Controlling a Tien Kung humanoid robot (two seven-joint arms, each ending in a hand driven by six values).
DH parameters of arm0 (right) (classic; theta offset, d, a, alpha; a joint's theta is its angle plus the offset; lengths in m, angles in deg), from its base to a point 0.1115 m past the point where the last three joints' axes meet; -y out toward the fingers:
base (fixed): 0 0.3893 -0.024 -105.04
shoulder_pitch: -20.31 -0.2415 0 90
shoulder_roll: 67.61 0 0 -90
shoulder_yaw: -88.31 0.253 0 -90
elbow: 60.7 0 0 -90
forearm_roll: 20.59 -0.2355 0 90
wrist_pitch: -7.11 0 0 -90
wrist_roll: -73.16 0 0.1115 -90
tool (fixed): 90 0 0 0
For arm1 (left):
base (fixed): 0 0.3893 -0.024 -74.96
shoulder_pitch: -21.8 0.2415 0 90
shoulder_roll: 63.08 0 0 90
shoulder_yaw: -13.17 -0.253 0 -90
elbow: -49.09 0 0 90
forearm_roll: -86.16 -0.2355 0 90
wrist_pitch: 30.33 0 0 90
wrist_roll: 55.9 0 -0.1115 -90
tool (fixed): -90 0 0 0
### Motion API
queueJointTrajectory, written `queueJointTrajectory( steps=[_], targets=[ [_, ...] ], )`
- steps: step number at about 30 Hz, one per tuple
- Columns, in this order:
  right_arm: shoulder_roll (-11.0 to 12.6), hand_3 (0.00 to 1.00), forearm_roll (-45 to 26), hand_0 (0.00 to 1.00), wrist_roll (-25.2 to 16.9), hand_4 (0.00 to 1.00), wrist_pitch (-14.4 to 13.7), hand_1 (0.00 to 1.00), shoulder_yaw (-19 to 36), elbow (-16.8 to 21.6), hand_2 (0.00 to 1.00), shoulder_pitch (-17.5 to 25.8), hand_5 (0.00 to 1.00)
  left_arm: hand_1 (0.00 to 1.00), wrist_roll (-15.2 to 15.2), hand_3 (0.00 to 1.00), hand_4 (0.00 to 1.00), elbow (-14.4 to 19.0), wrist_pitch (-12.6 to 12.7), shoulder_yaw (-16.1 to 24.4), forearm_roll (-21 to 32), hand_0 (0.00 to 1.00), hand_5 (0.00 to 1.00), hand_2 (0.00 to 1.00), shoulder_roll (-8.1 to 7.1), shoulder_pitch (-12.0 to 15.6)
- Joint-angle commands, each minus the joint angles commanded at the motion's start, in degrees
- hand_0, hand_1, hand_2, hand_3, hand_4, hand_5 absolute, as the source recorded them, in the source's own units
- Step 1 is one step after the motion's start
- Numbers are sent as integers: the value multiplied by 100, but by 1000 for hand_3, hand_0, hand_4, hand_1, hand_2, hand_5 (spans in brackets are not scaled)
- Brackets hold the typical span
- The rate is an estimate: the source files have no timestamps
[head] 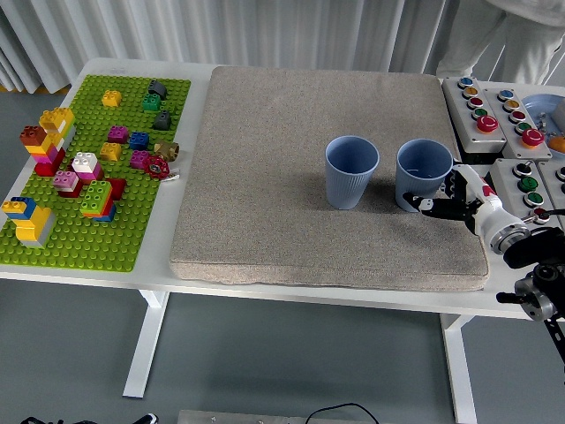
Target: Pick cup pour cup place
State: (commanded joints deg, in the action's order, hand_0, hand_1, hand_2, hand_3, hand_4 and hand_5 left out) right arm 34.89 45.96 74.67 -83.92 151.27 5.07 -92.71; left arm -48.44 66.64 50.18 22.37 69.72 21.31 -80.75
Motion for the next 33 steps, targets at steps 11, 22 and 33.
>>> queueJointTrajectory(
  steps=[11, 22, 33],
  targets=[
    [-21, 943, -62, 889, -23, 799, -11, 866, -54, -113, 896, -111, 237, 819, -11, 764, 498, 0, 5, -9, 9, 774, 998, 839, -4, -5],
    [-43, 926, -162, 883, -76, 800, -56, 860, -101, -227, 887, -182, 233, 818, -9, 762, 497, -1, 6, -9, 9, 775, 998, 839, -5, -14],
    [-33, 861, -173, 866, -105, 798, -99, 828, -103, -191, 832, -192, 228, 818, -10, 764, 498, -5, 5, -14, 21, 775, 998, 839, -10, -19]
  ],
)
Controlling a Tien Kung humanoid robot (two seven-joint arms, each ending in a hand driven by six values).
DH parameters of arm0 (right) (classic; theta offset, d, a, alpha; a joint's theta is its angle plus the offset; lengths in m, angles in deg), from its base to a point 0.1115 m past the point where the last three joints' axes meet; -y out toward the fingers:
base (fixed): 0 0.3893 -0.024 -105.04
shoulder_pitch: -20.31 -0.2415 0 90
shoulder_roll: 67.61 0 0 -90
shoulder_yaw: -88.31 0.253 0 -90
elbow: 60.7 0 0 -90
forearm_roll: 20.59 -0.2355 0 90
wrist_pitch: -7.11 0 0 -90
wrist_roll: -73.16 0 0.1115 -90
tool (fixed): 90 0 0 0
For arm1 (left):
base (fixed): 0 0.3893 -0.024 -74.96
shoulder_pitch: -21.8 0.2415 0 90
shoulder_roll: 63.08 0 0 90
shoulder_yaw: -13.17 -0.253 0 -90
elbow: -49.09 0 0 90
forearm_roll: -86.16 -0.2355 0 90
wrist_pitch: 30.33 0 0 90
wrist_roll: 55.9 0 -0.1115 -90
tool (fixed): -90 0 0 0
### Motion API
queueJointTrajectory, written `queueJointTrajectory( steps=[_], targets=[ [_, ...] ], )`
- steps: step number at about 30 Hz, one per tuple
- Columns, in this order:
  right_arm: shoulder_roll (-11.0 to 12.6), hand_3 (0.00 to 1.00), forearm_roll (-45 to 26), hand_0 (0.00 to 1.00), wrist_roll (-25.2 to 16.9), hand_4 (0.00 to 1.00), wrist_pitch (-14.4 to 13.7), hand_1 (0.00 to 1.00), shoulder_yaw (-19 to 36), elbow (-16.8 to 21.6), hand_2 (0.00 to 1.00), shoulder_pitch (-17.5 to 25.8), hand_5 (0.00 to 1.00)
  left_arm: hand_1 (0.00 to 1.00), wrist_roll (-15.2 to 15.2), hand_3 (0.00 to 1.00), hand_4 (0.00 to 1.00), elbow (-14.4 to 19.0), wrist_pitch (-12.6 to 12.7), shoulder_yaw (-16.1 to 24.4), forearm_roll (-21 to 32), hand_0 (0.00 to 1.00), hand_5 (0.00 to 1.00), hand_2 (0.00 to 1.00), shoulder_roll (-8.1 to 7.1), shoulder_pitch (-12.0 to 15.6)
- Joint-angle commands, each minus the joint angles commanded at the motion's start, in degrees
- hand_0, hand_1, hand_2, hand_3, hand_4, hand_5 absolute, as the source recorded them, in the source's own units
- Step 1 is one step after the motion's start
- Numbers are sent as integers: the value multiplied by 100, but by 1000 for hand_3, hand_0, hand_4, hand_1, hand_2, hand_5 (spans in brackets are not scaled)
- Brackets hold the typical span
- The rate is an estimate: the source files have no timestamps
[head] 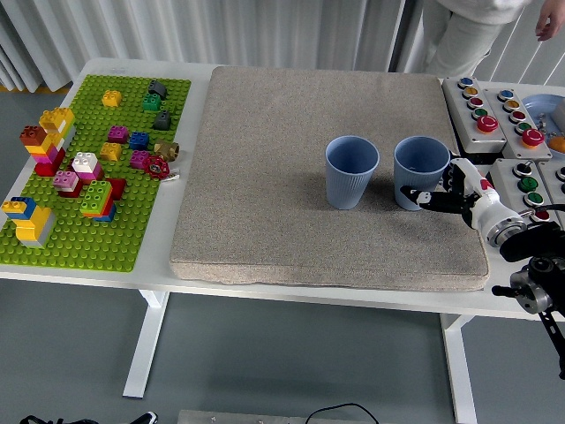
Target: Pick cup pour cup place
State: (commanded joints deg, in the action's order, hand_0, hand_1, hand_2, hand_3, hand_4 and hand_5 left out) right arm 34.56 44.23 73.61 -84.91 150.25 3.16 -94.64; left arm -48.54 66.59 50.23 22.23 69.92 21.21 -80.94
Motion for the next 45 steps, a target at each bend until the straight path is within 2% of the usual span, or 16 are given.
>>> queueJointTrajectory(
  steps=[7, 8, 13, 14, 34, 45],
  targets=[
    [3, 857, -32, 863, -25, 794, -44, 821, -11, 4, 816, -1, 223, 818, 3, 763, 498, -2, -1, 0, 0, 775, 998, 838, -1, 0],
    [2, 791, -42, 841, -35, 784, -54, 778, -12, 1, 747, -2, 207, 818, 4, 764, 498, -2, -2, 1, -2, 775, 998, 838, -1, -1],
    [5, 791, -72, 841, -49, 784, -79, 778, -21, 3, 747, -2, 207, 818, 5, 764, 498, -2, -1, 0, 3, 775, 998, 838, -2, -2],
    [3, 733, -78, 808, -52, 778, -83, 728, -24, -1, 657, -1, 195, 818, 5, 763, 498, -2, -1, 2, 1, 776, 998, 838, -2, -1],
    [43, 731, -53, 807, -71, 769, -132, 725, -50, 123, 655, 16, 182, 817, 17, 763, 498, 6, 7, 8, 2, 776, 998, 837, -31, 48],
    [306, 731, 219, 805, -4, 756, -234, 725, -90, 367, 656, -102, 165, 819, -5, 763, 498, -5, 12, -33, 63, 776, 998, 837, -48, 3]
  ],
)
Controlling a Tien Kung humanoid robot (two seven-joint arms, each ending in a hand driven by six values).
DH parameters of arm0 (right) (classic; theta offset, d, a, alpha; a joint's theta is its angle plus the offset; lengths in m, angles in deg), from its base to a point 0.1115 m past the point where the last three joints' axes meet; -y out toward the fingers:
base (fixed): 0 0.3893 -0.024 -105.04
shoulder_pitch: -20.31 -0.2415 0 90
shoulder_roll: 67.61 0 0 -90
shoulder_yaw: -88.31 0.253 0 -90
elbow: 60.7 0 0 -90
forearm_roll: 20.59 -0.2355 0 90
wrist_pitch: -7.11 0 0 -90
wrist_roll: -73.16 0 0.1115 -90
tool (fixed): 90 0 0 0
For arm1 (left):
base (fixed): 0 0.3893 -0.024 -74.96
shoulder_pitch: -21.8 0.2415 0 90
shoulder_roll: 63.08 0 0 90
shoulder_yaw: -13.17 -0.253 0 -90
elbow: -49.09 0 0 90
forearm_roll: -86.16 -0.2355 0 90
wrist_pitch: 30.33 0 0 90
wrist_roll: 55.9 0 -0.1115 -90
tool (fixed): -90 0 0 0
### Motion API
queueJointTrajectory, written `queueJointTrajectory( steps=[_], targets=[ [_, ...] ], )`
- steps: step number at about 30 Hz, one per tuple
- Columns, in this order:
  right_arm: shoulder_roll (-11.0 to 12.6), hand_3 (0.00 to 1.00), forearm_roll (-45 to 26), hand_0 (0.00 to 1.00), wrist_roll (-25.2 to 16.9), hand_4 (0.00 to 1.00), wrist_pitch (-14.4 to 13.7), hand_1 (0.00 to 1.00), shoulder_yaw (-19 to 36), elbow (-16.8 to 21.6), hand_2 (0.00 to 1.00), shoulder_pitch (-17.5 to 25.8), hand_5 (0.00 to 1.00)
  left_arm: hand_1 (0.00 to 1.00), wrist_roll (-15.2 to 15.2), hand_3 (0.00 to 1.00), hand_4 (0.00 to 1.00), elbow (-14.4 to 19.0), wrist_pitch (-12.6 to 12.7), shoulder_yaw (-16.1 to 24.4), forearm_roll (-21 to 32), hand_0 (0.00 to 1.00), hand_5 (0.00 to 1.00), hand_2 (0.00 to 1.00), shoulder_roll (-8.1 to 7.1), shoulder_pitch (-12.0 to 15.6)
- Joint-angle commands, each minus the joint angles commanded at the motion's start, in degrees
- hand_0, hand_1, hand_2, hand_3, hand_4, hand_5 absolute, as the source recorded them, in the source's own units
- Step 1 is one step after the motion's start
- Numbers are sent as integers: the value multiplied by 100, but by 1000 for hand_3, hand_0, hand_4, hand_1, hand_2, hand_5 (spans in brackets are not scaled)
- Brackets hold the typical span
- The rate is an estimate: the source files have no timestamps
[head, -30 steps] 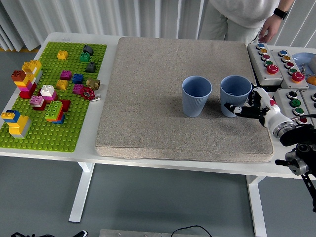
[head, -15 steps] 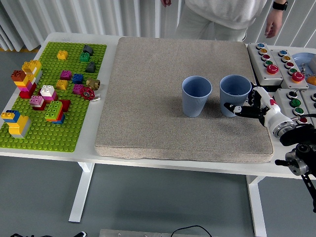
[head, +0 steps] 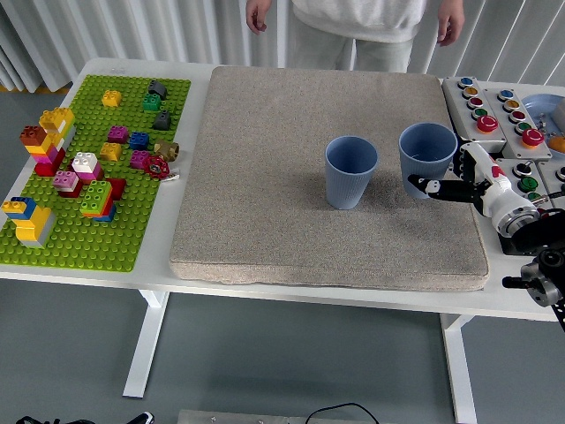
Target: Pick cup pour cup place
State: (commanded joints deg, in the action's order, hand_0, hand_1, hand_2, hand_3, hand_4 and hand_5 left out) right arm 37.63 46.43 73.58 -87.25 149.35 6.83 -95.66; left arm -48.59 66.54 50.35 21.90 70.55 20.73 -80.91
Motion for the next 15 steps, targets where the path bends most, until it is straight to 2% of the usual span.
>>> queueJointTrajectory(
  steps=[5, 15],
  targets=[
    [138, 731, 264, 805, 90, 745, -71, 727, -115, 218, 656, -83, 146, 818, -6, 763, 499, -3, 2, -10, 13, 776, 998, 836, -9, -10],
    [151, 732, 664, 807, 199, 740, -187, 727, -234, 419, 658, -193, 140, 818, -9, 763, 498, -6, 5, -17, 31, 776, 998, 836, -14, -15]
  ],
)
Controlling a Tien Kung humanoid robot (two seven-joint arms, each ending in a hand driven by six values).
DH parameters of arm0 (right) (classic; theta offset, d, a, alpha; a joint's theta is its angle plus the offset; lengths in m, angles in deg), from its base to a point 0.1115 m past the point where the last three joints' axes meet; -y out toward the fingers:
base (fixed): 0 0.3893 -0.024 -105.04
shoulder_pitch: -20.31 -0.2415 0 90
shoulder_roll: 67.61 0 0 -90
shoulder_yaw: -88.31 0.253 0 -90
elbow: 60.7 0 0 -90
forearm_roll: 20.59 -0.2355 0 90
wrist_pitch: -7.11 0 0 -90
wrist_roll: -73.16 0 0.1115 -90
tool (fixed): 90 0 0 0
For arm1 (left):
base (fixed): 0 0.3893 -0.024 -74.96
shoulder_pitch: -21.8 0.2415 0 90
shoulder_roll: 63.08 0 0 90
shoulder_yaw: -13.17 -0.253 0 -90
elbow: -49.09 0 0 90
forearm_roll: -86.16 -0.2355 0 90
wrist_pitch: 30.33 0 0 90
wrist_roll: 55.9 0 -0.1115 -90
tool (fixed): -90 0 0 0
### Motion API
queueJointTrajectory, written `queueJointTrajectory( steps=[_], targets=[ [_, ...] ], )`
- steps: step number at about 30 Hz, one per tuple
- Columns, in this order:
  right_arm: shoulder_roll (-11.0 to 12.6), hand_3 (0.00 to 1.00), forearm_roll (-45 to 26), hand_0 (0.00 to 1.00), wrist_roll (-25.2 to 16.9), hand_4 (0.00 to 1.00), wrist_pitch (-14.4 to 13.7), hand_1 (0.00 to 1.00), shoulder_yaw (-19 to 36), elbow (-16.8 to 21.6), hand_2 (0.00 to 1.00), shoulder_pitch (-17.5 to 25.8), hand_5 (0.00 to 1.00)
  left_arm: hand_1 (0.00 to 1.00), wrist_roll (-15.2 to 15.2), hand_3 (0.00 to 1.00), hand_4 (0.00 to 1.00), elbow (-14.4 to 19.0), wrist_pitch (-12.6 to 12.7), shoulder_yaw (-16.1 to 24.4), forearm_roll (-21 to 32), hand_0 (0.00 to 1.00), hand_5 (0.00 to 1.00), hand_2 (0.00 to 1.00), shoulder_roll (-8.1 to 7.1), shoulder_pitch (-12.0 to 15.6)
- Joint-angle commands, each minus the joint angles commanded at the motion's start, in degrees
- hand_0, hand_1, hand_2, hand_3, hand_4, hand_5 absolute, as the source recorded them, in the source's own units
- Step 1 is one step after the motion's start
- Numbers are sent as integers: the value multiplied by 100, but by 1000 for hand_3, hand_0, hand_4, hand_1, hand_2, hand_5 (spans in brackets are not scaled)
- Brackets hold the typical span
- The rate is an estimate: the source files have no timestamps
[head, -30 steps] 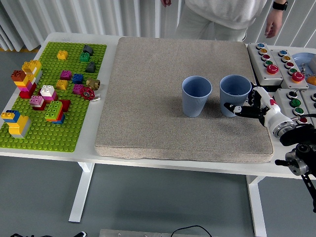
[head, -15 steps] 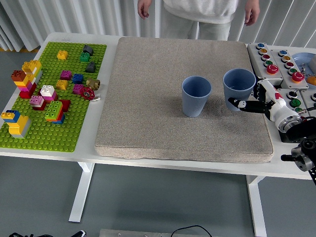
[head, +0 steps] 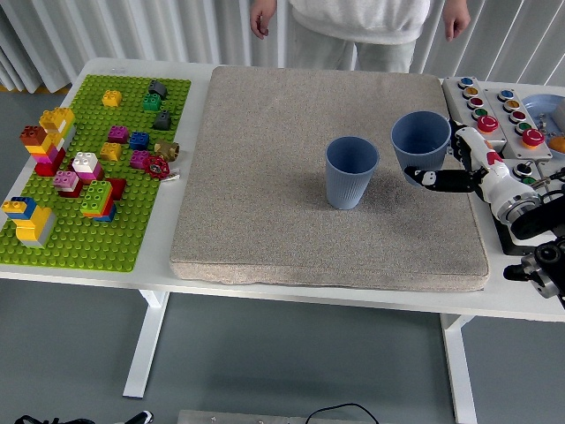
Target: Pick cup pour cup place
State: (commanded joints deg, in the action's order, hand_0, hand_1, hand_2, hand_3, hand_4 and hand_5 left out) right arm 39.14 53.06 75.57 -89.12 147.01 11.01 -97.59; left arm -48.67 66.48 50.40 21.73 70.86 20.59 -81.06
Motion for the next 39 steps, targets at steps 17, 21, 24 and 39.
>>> queueJointTrajectory(
  steps=[17, 21, 24, 39],
  targets=[
    [65, 733, 532, 809, 114, 737, -129, 730, -271, 150, 657, -243, 138, 818, 8, 763, 498, 6, 5, 11, -1, 775, 998, 836, -16, 31],
    [97, 734, 741, 808, 164, 736, -149, 731, -368, 183, 658, -292, 137, 818, 8, 763, 498, 9, 7, 13, -3, 775, 998, 836, -22, 33],
    [130, 734, 816, 808, 172, 736, -157, 731, -434, 177, 658, -337, 137, 818, 9, 763, 498, 10, 8, 13, -1, 775, 998, 836, -25, 35],
    [329, 734, 921, 810, 200, 735, -166, 732, -635, 209, 658, -602, 135, 820, -14, 762, 498, 3, 12, -17, 34, 777, 998, 837, -32, -4]
  ],
)
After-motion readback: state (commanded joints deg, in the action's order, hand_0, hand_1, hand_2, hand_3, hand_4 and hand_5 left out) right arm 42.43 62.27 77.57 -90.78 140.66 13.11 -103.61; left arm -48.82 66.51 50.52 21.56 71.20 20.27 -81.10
